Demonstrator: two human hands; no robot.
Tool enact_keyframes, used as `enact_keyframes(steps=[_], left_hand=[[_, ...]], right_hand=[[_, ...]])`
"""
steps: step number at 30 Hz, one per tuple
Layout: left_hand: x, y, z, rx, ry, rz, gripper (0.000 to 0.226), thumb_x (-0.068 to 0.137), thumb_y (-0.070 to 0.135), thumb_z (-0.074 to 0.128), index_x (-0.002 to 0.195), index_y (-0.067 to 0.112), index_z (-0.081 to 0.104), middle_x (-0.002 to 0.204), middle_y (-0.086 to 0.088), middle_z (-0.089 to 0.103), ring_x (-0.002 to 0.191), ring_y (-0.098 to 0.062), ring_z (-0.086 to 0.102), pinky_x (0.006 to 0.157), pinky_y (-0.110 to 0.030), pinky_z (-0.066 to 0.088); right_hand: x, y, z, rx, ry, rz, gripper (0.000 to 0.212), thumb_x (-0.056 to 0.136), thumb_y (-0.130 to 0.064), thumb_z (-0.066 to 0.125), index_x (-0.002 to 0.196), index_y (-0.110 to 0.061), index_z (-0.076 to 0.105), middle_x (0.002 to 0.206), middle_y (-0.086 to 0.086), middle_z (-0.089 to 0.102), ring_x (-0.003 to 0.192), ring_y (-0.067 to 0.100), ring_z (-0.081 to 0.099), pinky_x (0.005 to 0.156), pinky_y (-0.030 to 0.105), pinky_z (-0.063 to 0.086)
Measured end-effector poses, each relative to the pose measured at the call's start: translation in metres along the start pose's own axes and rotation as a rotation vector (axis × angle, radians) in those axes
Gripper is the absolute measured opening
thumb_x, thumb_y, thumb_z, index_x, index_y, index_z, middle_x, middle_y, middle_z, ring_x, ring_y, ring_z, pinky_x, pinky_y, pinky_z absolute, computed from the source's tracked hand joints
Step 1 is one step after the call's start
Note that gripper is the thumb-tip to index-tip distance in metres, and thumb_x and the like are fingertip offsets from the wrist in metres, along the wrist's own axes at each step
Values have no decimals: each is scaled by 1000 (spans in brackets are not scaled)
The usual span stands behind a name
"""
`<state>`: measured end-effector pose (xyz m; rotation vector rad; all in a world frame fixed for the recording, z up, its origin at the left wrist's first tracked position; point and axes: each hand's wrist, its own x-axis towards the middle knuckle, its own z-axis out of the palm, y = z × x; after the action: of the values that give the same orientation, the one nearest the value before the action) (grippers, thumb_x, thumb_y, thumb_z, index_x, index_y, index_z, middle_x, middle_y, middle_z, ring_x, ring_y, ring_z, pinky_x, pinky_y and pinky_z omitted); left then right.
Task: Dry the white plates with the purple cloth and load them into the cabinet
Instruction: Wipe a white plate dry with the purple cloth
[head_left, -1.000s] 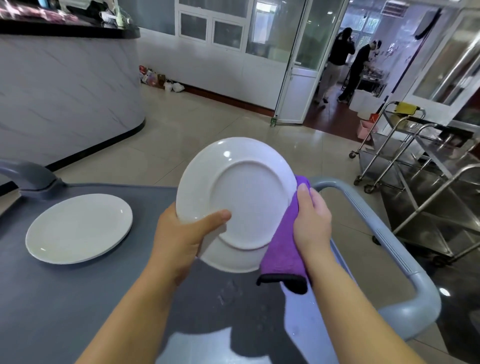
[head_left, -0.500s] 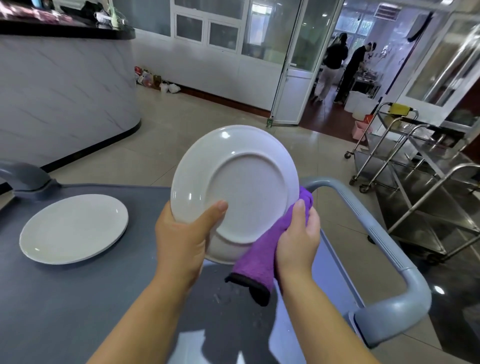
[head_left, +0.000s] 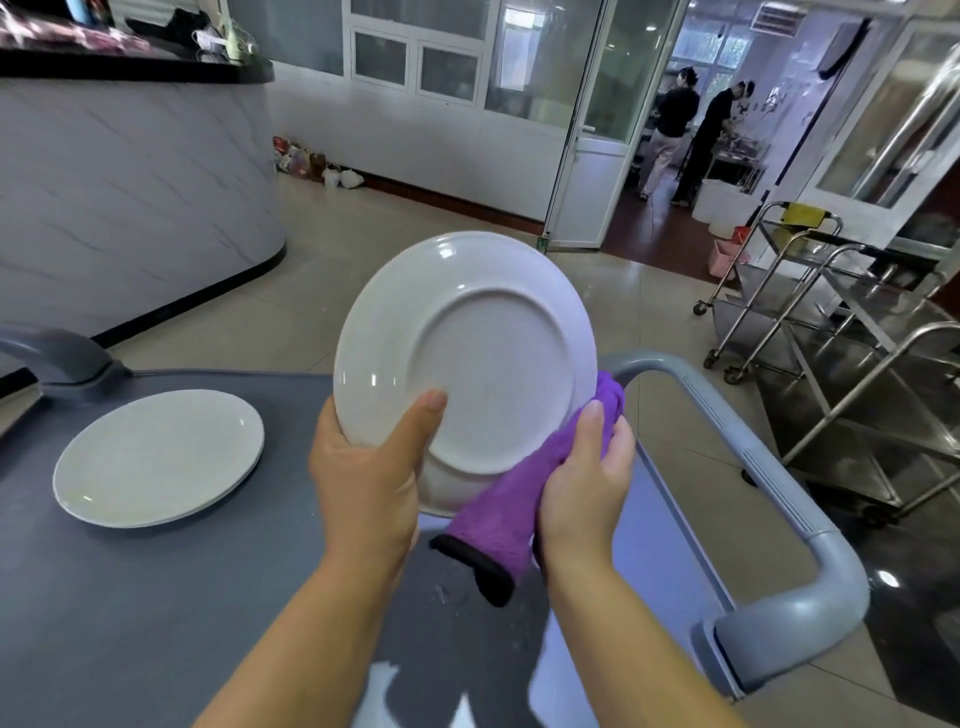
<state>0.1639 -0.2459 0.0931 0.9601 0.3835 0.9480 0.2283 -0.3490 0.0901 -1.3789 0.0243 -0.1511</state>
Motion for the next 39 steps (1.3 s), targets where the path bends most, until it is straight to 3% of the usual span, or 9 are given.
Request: enact_keyframes(steps=[4, 8, 12, 17, 21, 25, 29, 34, 39], left_hand=[[8, 4, -13, 56, -123, -117, 50, 43, 31, 84, 90, 25, 72, 94, 1, 75, 90, -18, 71, 69, -27, 55], [22, 17, -20, 180, -127, -94, 55, 43, 15, 89, 91, 20, 64, 83, 4, 74, 80, -21, 70, 65, -35, 57], [18, 16, -13, 159, -40, -16, 41, 47, 26, 87, 81, 29, 64, 81, 6, 72, 79, -18, 68, 75, -42, 58], [0, 3, -4, 59, -27, -21, 36, 47, 36, 83, 81, 39, 71, 88, 8, 74, 86, -14, 71, 74, -31, 54], [13, 10, -15, 111, -136, -107, 56, 45, 31, 85, 97, 22, 67, 92, 1, 75, 87, -18, 71, 68, -28, 55], [31, 19, -24, 253, -147, -86, 50, 43, 29, 87, 87, 25, 63, 78, 5, 72, 74, -19, 67, 62, -35, 55], [24, 15, -17, 244, -35, -5, 41, 44, 37, 86, 80, 35, 66, 82, 6, 72, 78, -19, 68, 72, -38, 57], [2, 0, 4, 17, 4, -70, 36, 71, 4, 80, 95, 25, 63, 89, 3, 73, 85, -15, 69, 72, -27, 55], [21, 11, -10, 79, -173, -128, 54, 48, 21, 86, 98, 23, 65, 92, 2, 74, 85, -17, 71, 65, -27, 56]], right_hand=[[27, -17, -10, -124, -90, -106, 27, 99, -30, 49, 116, -13, 62, 100, -5, 67, 83, -1, 60, 75, 18, 46], [46, -49, -14, -337, -323, -286, 11, 97, -23, 55, 106, -26, 60, 95, -19, 63, 78, -16, 55, 69, 2, 39], [35, -37, -10, -245, -177, -279, 18, 98, -30, 52, 115, -26, 58, 101, -20, 63, 88, -15, 56, 75, 3, 41], [-1, 4, 0, -25, 19, 53, 34, 100, -37, 46, 127, -18, 53, 112, -1, 65, 95, 8, 62, 73, 22, 47], [29, -17, -9, -147, -92, -94, 26, 98, -30, 51, 117, -15, 60, 99, -8, 65, 81, -5, 58, 67, 8, 44], [47, -48, -11, -344, -319, -305, 13, 96, -20, 56, 108, -25, 57, 97, -23, 59, 81, -21, 53, 69, -2, 36], [36, -31, -4, -238, -139, -286, 16, 97, -28, 55, 113, -29, 55, 103, -24, 57, 92, -17, 53, 76, 1, 37], [4, 6, 4, -71, -13, 2, 29, 100, -33, 46, 127, -24, 51, 110, -8, 62, 99, 7, 60, 73, 14, 45], [46, -32, -12, -221, -190, -243, 16, 97, -19, 55, 112, -20, 59, 99, -18, 61, 86, -12, 57, 74, 6, 43]])
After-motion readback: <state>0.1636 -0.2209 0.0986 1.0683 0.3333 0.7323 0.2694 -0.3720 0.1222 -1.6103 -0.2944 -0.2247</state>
